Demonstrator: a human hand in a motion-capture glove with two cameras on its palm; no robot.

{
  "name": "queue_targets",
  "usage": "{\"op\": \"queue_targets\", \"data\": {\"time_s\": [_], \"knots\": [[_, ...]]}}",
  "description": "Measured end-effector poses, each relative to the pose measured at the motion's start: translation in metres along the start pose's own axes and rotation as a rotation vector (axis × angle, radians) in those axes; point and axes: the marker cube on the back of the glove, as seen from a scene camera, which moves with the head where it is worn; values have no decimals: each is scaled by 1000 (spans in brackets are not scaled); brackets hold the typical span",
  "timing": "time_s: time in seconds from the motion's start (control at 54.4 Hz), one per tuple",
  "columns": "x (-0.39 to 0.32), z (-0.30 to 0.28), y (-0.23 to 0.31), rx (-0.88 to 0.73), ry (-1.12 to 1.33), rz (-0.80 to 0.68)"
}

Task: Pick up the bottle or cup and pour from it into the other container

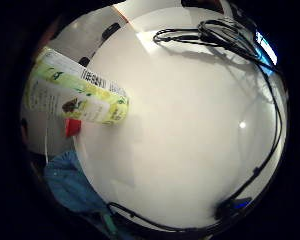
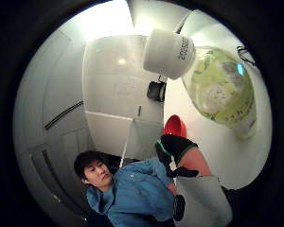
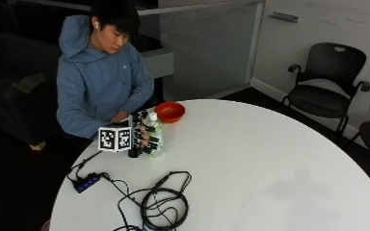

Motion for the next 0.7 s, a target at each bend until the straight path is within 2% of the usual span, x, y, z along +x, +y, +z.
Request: {"op": "queue_targets", "data": {"time_s": [0.368,0.698], "knots": [[8,37,-12,101,-316,-11],[5,53,-18,345,-309,-86]]}}
